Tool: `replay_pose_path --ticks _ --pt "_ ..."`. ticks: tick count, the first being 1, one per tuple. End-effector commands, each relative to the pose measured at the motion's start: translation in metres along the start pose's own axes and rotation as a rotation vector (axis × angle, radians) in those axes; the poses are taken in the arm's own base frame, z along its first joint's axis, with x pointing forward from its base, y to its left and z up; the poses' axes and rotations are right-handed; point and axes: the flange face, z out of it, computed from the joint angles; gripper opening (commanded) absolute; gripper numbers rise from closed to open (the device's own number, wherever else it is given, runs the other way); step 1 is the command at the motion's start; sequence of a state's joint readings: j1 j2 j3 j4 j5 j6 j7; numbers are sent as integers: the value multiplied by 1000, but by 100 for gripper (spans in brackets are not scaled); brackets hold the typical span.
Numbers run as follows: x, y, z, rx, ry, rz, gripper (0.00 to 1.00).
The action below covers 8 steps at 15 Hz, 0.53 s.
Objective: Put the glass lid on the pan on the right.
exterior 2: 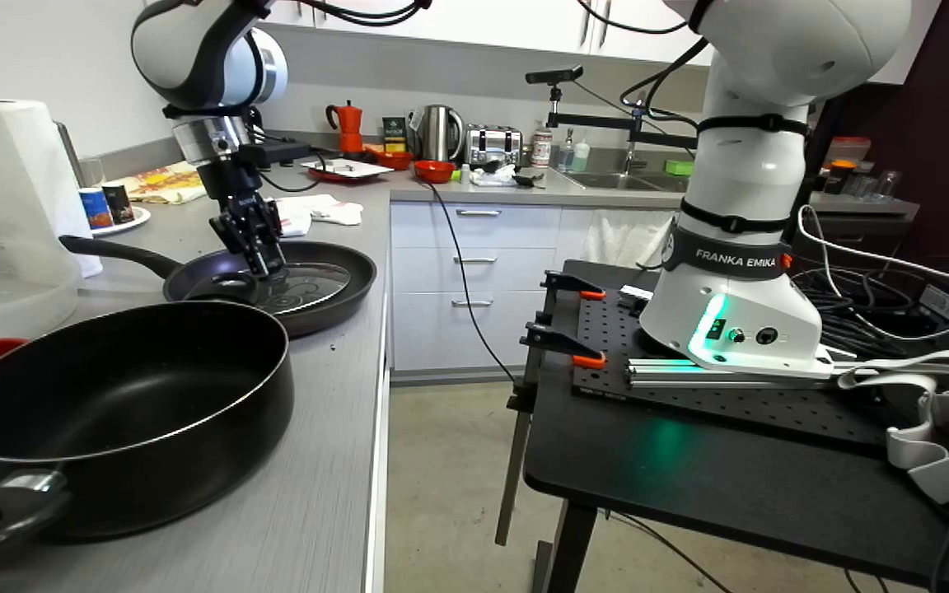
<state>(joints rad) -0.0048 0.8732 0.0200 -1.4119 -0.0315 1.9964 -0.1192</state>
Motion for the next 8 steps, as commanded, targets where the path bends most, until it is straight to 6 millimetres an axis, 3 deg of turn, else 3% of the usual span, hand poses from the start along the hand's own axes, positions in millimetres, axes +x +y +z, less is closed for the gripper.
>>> replay_pose_path --ticks 1,7,8 --pt "-4 -10 -9 -30 26 -44 26" --pt "-6 -8 -1 -37 27 -51 29" --pt "-6 -8 0 -35 26 -51 76"
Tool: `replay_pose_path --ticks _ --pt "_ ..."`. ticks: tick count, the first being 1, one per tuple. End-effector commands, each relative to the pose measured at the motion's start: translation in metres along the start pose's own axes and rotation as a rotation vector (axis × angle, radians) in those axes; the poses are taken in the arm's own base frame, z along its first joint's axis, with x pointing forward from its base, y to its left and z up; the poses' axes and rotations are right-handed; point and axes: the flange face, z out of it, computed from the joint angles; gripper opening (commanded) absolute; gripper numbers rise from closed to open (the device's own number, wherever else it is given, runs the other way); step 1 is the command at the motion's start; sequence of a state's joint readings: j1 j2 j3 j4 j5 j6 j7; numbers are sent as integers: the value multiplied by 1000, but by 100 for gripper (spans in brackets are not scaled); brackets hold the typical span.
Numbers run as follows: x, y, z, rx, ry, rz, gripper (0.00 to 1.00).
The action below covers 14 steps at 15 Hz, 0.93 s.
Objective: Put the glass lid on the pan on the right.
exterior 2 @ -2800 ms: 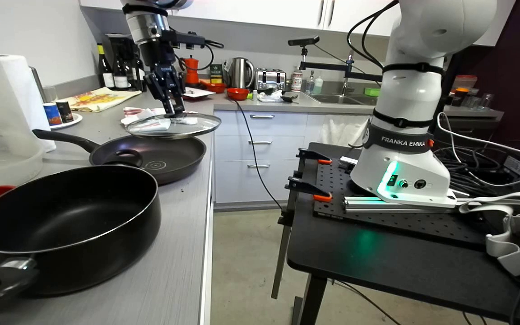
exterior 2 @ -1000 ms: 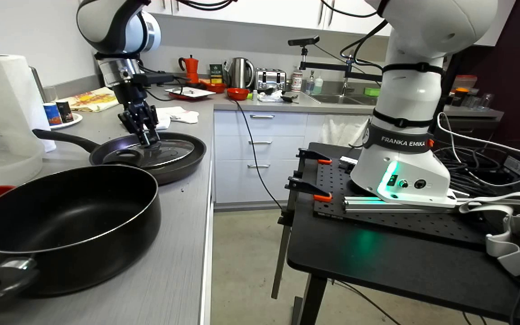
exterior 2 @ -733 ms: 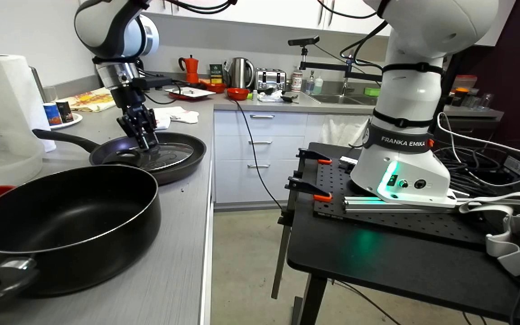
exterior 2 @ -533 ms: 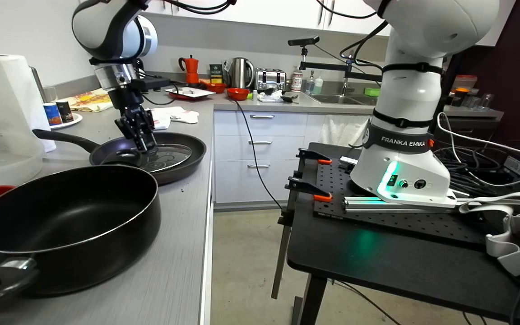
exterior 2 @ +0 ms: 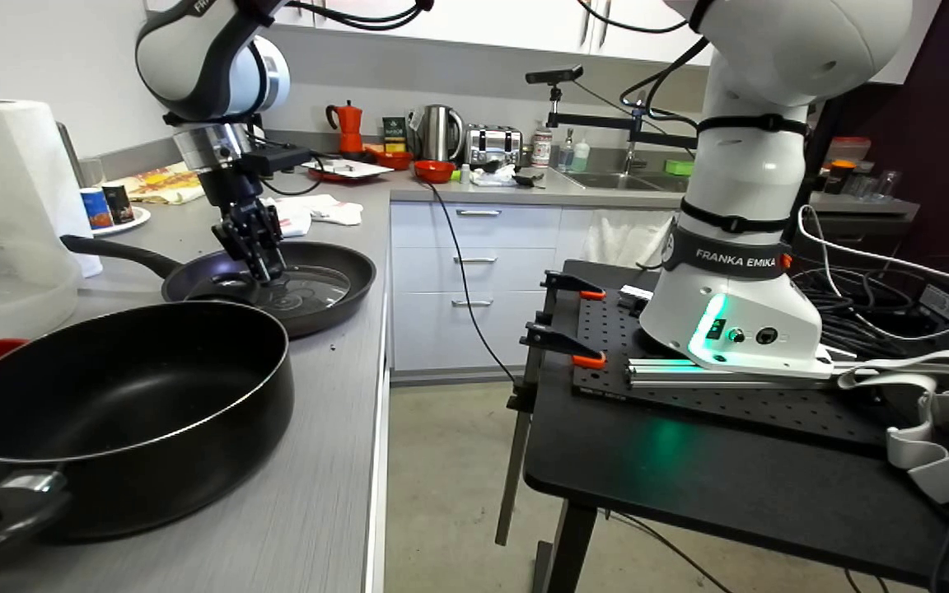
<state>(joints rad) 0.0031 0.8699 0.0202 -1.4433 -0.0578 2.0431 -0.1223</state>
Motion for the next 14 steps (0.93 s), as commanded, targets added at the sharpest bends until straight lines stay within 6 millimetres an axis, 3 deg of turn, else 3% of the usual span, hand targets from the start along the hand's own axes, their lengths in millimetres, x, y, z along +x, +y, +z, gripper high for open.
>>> replay_pose_path --ticks 1,4,12,14 --pt "-6 -3 -8 -8 11 -27 77" --pt "-7 -3 -11 -8 16 -26 98" --pt "-13 -5 -23 -11 24 -21 100" --pt "-4 -1 -17 -3 18 -2 100"
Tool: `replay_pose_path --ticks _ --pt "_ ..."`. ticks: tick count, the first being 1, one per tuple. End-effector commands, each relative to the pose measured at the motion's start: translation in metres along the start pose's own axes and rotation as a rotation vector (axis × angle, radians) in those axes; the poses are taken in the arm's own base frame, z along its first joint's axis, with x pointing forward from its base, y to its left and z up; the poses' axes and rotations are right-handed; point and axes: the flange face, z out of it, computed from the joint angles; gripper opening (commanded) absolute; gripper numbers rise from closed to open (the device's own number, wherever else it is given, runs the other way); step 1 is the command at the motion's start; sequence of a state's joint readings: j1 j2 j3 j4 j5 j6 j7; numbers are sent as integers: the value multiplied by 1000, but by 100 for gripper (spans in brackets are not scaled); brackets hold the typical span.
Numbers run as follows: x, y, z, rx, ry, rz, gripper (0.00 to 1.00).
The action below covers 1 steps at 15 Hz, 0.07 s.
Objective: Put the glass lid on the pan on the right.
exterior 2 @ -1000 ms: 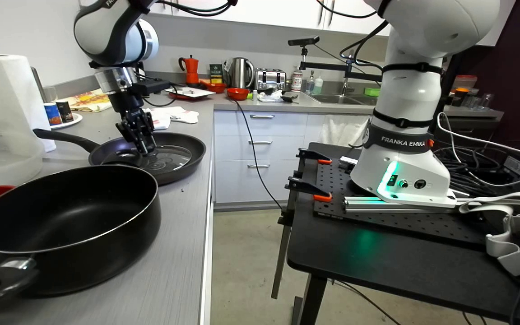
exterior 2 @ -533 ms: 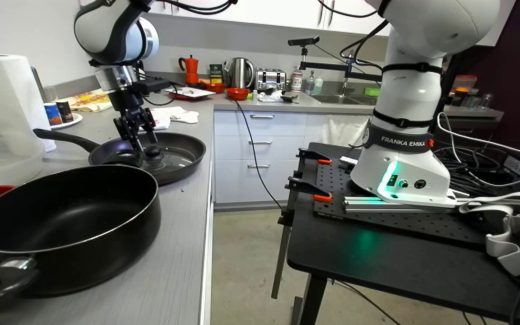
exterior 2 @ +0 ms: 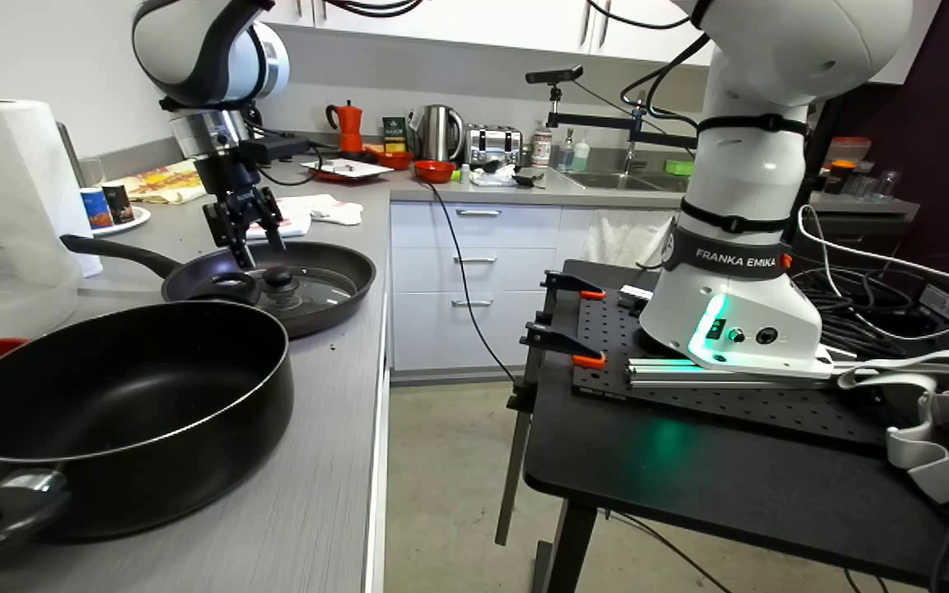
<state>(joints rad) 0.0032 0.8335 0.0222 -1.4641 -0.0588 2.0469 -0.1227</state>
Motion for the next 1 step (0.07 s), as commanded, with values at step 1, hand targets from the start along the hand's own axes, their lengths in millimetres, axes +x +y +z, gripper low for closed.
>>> replay_pose_path --ticks 1 --pt "0 0 1 0 -2 1 100"
